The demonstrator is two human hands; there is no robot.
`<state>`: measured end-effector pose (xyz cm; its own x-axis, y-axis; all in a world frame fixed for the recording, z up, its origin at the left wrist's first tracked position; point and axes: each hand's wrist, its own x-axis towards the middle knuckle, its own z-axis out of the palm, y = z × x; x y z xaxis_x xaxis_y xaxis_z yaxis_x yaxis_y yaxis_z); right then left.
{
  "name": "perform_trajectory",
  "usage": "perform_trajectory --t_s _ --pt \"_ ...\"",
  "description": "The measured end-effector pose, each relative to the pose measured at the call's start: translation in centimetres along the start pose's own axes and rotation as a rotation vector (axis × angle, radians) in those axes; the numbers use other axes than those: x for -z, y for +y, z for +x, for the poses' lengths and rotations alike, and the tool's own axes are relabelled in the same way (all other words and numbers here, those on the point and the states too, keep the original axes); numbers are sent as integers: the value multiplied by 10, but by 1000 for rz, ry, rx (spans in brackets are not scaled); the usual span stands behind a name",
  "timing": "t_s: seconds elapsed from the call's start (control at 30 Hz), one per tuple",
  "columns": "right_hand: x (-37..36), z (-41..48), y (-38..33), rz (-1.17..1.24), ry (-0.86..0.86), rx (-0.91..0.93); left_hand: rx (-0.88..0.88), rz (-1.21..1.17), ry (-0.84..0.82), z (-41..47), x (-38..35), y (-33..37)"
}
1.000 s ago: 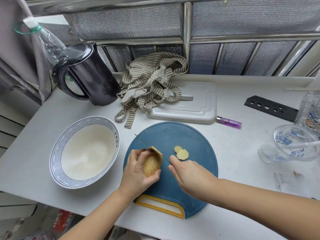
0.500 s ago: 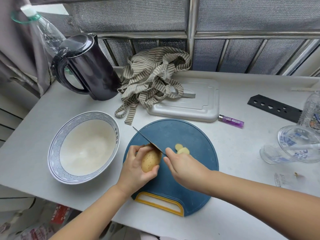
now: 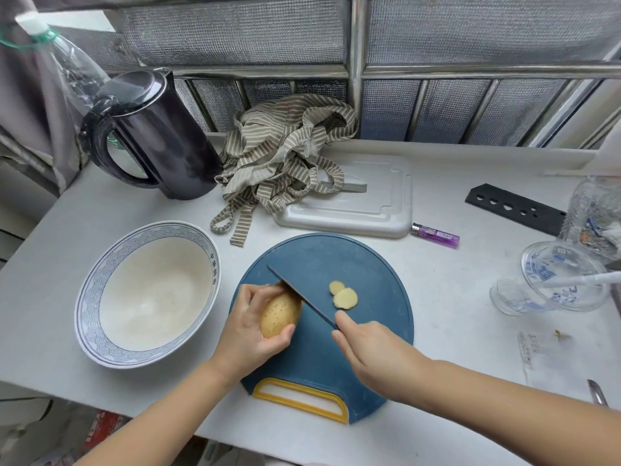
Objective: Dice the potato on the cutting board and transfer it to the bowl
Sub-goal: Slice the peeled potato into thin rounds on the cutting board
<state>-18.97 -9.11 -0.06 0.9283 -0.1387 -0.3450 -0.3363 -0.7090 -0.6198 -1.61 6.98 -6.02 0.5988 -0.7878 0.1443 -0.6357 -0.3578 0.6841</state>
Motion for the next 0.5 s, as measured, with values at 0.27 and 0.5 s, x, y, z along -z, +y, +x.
perform_trajectory --t_s 0.27,0.5 --pt "0 13 0 21 13 28 19 -6 -35 3 1 -1" --pt "3 37 -2 79 16 4 17 -8 -56 4 3 2"
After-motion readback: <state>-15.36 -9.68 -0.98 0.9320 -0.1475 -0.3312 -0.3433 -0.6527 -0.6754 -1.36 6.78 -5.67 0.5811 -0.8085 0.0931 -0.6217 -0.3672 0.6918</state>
